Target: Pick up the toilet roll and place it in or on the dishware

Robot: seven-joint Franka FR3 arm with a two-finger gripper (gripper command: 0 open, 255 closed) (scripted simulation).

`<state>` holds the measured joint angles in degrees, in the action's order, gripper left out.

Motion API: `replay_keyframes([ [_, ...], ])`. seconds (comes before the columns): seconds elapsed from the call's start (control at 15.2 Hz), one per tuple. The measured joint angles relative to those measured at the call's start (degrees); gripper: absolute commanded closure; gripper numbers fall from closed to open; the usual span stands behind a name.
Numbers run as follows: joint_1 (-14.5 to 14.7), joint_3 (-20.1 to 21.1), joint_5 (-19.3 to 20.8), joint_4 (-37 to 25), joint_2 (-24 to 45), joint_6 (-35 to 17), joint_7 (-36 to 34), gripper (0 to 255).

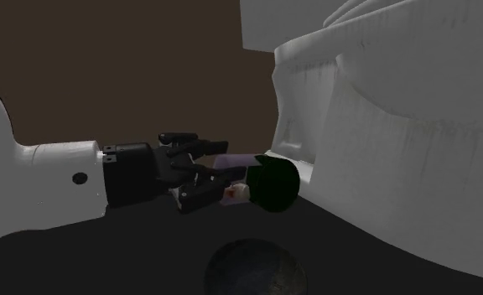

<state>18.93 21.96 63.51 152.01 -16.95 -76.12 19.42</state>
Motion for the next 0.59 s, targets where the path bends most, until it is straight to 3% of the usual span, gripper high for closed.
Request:
replay_keyframes([
  [0.2,3.22,1.54,-4.53,5.51,-7.39,1.12,1.43,255],
  [0.59,3.92,2.89,-7.14,7.45,-5.46,0.66,-2.67,255],
])
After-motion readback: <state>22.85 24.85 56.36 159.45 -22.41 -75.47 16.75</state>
